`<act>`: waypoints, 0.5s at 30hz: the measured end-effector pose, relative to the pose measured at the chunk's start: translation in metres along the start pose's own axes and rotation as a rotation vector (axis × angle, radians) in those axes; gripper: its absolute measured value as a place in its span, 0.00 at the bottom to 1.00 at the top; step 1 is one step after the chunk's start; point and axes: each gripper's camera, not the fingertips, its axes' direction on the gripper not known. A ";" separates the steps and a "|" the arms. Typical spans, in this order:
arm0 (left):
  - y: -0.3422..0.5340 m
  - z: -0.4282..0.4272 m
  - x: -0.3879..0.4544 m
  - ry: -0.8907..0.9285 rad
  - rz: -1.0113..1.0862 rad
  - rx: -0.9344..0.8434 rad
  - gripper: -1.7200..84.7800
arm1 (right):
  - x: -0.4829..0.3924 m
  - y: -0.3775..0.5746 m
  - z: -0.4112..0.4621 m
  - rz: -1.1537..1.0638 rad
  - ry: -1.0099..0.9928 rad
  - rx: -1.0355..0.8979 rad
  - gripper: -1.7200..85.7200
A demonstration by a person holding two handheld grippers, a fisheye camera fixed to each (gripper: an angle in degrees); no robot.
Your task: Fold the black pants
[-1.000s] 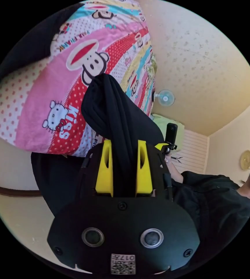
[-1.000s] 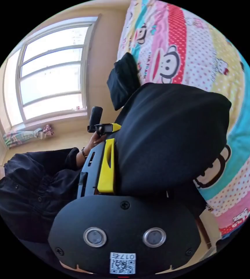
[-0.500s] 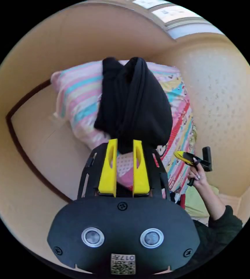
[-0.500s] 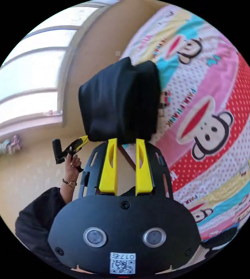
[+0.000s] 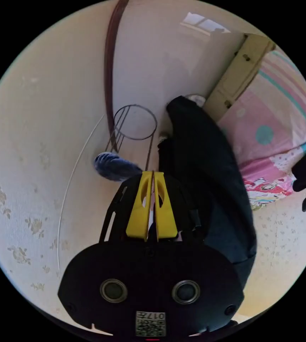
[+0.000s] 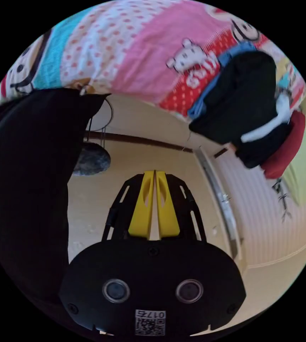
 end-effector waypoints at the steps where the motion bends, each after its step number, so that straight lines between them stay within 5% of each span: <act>1: -0.005 -0.010 0.026 0.023 0.047 0.025 0.01 | 0.021 0.023 0.019 0.106 -0.202 0.022 0.03; 4: -0.004 -0.055 0.171 0.075 0.378 0.113 0.01 | 0.047 0.067 0.055 0.296 -0.612 0.171 0.02; 7: 0.055 -0.085 0.301 -0.114 0.675 0.255 0.01 | 0.042 0.083 0.074 0.368 -0.728 0.234 0.02; 11: 0.152 -0.048 0.409 -0.477 0.979 0.355 0.01 | 0.015 0.073 0.059 0.160 -0.623 0.293 0.02; 15: 0.196 0.070 0.425 -0.751 1.045 0.221 0.01 | 0.007 0.088 0.032 -0.013 -0.433 0.499 0.02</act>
